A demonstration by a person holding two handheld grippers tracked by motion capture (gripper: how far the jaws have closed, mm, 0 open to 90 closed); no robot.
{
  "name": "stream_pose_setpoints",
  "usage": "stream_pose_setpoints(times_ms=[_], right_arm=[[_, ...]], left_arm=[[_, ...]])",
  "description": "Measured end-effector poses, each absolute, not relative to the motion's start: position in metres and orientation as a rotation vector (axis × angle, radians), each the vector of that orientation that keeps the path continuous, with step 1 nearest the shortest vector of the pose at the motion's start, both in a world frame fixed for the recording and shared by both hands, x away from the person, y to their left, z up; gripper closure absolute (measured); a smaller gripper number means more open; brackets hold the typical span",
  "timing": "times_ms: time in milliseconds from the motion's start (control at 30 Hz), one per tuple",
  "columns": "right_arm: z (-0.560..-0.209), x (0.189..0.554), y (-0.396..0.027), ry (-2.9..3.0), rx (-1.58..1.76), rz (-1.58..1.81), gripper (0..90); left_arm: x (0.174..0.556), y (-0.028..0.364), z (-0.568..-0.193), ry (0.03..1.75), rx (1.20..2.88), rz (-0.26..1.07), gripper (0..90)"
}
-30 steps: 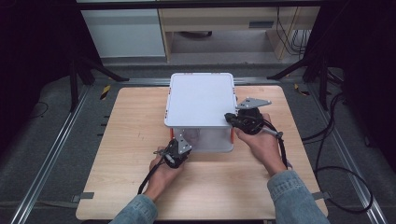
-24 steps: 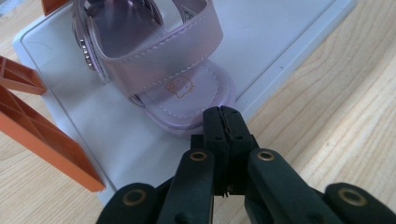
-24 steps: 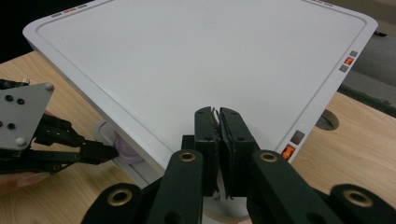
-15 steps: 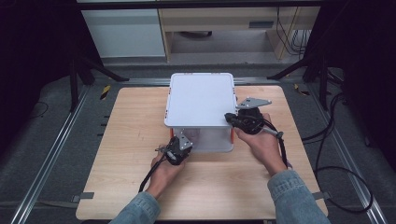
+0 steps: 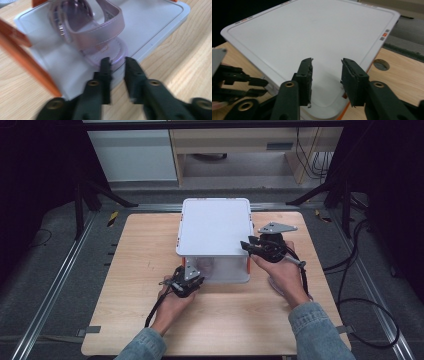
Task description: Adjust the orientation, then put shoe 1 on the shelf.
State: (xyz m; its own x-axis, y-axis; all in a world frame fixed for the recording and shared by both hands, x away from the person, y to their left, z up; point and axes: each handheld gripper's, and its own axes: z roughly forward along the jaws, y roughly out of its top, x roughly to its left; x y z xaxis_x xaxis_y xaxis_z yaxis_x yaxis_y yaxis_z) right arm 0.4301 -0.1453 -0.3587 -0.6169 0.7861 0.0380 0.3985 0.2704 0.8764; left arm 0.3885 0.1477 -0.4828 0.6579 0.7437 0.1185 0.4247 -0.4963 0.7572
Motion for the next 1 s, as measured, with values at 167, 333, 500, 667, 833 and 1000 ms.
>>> stream_pose_setpoints(times_ms=[167, 333, 500, 667, 833, 1000], right_arm=[[-0.348, 0.425, -0.167, 2.015, 1.116, 1.318, 32.6], [-0.34, 0.411, -0.197, 1.966, 1.128, 1.318, 29.4], [-0.358, 0.379, -0.241, 1.971, 1.155, 1.24, 47.2], [-0.395, 0.353, -0.258, 2.079, 1.176, 1.13, 59.3], [-0.431, 0.332, -0.269, 2.163, 1.222, 1.032, 66.5], [-0.452, 0.319, -0.267, 2.222, 1.234, 0.966, 67.5]], left_arm=[[0.375, 0.186, -0.476, 0.993, 2.107, 0.517, 36.1], [0.369, 0.22, -0.473, 1.0, 2.106, 0.525, 17.1], [0.37, 0.265, -0.481, 1.101, 2.05, 0.574, 12.0], [0.373, 0.28, -0.484, 1.16, 2.04, 0.569, 12.1], [0.373, 0.285, -0.484, 1.193, 2.019, 0.578, 12.1], [0.372, 0.289, -0.483, 1.207, 2.006, 0.581, 12.2]])
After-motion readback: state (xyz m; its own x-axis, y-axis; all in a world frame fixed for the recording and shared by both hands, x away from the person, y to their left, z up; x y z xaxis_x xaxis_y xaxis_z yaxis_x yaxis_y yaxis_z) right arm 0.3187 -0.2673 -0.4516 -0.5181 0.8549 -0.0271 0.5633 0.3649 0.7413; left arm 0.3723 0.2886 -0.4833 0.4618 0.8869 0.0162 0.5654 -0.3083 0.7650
